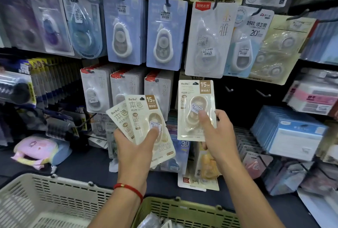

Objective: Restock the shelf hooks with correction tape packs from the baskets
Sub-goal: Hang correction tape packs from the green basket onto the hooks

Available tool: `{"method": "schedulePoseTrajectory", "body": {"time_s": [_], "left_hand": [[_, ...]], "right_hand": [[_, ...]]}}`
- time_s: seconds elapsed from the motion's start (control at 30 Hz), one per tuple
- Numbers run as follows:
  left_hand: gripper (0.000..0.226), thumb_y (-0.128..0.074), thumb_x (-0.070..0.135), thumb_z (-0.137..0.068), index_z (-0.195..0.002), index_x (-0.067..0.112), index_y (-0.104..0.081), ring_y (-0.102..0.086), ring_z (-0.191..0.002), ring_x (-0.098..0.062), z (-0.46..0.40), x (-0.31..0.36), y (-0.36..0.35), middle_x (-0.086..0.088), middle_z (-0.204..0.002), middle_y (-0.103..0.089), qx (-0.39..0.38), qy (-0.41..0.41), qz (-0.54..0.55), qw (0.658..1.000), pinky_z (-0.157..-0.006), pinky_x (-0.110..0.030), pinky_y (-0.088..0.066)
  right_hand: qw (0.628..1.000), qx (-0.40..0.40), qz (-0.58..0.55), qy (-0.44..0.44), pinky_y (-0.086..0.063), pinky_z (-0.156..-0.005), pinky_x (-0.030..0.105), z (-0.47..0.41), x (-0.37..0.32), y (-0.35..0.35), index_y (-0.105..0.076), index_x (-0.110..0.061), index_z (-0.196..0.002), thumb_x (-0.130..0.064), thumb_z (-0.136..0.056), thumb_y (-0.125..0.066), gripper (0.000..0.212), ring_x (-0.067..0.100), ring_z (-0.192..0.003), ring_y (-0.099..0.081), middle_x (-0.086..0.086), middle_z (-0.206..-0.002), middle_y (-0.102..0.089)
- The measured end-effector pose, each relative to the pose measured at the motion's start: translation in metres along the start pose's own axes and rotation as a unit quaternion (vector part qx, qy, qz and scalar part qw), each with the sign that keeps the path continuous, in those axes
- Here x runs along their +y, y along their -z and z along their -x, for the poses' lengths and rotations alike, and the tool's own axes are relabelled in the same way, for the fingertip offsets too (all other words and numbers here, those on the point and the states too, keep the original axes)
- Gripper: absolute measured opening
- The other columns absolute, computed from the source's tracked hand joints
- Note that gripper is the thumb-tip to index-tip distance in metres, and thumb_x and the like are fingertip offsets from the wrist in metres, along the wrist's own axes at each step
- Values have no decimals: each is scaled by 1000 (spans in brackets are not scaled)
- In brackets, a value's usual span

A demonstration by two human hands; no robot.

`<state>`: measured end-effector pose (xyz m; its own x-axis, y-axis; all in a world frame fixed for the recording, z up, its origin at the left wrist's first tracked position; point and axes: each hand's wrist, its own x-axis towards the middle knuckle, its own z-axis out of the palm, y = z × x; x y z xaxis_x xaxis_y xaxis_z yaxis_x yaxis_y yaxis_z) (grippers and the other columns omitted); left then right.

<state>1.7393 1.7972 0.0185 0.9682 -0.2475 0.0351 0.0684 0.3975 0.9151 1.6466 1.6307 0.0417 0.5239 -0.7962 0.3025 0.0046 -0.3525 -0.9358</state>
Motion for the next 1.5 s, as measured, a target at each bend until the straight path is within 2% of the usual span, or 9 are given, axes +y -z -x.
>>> {"method": "schedulePoseTrajectory", "body": {"time_s": [0.23, 0.43, 0.57, 0.7, 0.97, 1.1, 1.2, 1.33, 1.5], "left_hand": [[57, -87, 16, -83, -125, 32, -53, -76, -92, -4, 0, 1, 1, 15, -112, -75, 6, -13, -1, 1000, -59, -28, -63], [58, -88, 15, -83, -127, 32, -53, -76, -96, -6, -1, -5, 0, 14, -112, -75, -16, -10, -5, 1000, -64, -33, -65], [56, -90, 15, -79, -119, 33, -56, -77, -93, -7, -1, -15, -2, 15, -105, -77, -44, -6, -30, 999, -64, -34, -66], [60, -93, 12, -75, -118, 30, -56, -78, -91, -6, 0, -25, -10, 14, -103, -78, -71, -4, -48, 996, -65, -26, -63], [69, -90, 36, -67, -126, 23, -57, -79, -99, -21, 7, -21, -21, 0, -112, -80, -102, 50, 14, 993, -77, -46, -66], [45, -69, 16, -96, -140, 22, -59, -71, -119, -37, 3, -19, -17, -9, -129, -74, -131, 145, 133, 972, -100, -73, -50], [46, -68, 4, -94, -138, 18, -61, -71, -119, -34, 0, -19, -15, -8, -126, -76, -98, 116, 131, 980, -105, -61, -53], [40, -71, 6, -96, -131, 21, -62, -76, -107, -21, -3, -22, -12, 2, -115, -79, -38, 46, 97, 993, -79, -39, -64], [39, -70, 12, -99, -133, 29, -60, -77, -104, -15, -6, -20, -7, 8, -115, -79, 11, 9, 78, 997, -73, -37, -66]], "right_hand": [[999, 18, -26, -5, -51, -55, 32, -6, 7, -5, -61, -26, -115, -56, -97, -65, 35, 11, -54, -66, 1, -90, -75], [993, -51, 8, -108, -59, -98, 48, 4, 41, -3, -39, -22, -154, -27, -103, -62, 56, 12, -83, -76, -2, -126, -65], [989, -99, -24, -103, -64, -75, 29, 22, 43, -1, -67, -27, -123, -36, -102, -65, 23, 13, -84, -78, -2, -103, -78], [982, -176, -29, -59, -63, -74, 28, 34, 31, -7, -69, -37, -115, -54, -88, -75, 33, 7, -87, -74, -15, -101, -75], [980, -161, -108, -54, -62, -78, 28, 32, 28, 0, -66, -27, -120, -36, -86, -86, 40, 16, -95, -77, -7, -105, -79], [981, -85, -165, -56, -56, -49, 26, 31, 21, 7, -60, -33, -121, -37, -90, -82, 39, 20, -74, -78, 0, -103, -81], [986, -8, -164, -4, -48, -47, 25, 28, 14, 11, -58, -45, -119, -51, -84, -79, 41, 15, -64, -66, 2, -108, -77], [988, -11, -152, 28, -52, -69, 35, 27, 8, 8, -52, -50, -125, -67, -78, -75, 55, 22, -82, -63, 3, -124, -71], [985, -26, -167, 15, -49, -45, 23, 19, 7, 4, -48, -44, -134, -57, -88, -75, 55, 9, -65, -63, 0, -120, -73]]}}
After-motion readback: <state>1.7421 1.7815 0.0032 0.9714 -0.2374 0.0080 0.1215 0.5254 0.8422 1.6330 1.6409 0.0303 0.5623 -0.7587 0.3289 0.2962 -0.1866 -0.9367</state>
